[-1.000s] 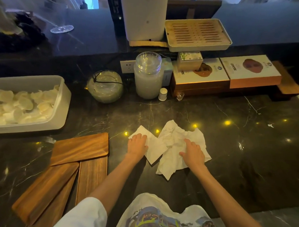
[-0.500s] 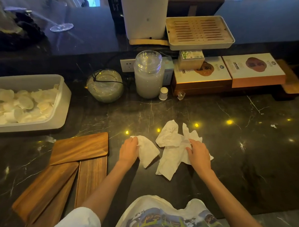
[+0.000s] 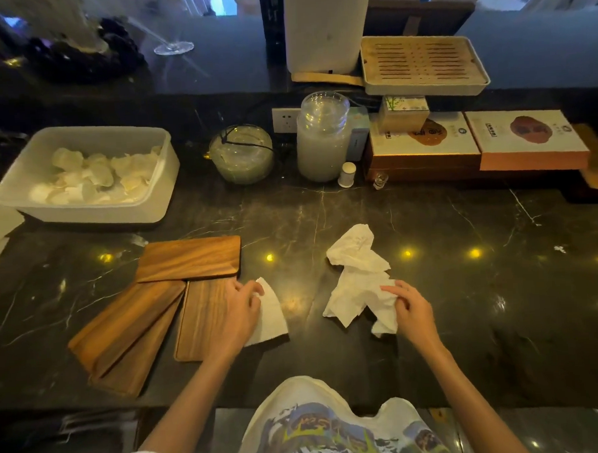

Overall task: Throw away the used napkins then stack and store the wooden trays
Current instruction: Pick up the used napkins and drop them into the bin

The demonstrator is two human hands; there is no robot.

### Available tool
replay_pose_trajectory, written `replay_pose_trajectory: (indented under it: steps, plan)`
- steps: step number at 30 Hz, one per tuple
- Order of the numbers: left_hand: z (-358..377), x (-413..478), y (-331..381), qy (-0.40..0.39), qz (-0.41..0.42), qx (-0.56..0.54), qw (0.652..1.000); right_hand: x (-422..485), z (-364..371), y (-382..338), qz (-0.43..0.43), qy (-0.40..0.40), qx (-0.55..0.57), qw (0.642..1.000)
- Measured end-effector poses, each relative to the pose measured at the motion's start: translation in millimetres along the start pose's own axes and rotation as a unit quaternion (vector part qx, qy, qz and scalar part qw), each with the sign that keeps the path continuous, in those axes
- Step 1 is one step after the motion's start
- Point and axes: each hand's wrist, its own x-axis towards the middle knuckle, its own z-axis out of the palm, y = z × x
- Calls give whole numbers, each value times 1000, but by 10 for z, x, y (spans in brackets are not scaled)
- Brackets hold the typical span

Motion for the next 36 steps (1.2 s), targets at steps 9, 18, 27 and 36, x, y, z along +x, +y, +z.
replay_pose_trajectory:
  steps: [9,18,27,36]
  plan:
    - [189,-149,268,-17,52,-71,996,-510,-63,-48,124,-6,202,971]
    - [455,-433,668,-100,-21,-110,989,-993,-219,269,79,81,143,983]
    - [732,-1136,1073,-10,-6,-111,994,-1244,-801,717,-22,9,29,999]
    - [1295,-2377,1323,-19,-141,-118,983,-1416,-1159,1258,23,-105,33,994]
